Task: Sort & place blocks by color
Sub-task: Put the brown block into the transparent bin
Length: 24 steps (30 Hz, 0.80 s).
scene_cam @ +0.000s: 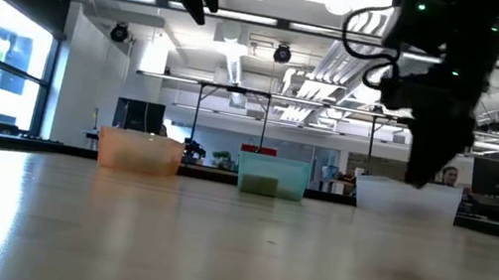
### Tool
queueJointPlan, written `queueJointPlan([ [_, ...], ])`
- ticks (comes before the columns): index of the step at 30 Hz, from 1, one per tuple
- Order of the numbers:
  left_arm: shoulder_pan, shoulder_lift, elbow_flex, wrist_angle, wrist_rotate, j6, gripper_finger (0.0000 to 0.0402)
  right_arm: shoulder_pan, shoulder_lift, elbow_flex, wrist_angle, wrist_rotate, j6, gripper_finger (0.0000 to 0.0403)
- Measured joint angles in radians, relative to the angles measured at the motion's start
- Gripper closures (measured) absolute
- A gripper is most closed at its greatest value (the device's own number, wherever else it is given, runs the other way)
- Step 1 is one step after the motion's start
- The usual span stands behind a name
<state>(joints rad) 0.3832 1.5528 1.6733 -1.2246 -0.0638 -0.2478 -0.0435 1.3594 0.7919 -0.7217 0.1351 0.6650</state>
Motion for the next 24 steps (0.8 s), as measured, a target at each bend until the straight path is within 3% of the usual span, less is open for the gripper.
queueJointPlan([
  [14,0.002,0.000,0.000,0.001,-0.028,0.111,0.0183,-0.378,-0.001,0.265,-0.140,0.247,-0.045,0.0308],
  [24,0.002,0.000,0.000,0.002,-0.038,0.137,0.0183,-0.570,-0.002,0.267,-0.136,0.296,-0.036,0.0308],
])
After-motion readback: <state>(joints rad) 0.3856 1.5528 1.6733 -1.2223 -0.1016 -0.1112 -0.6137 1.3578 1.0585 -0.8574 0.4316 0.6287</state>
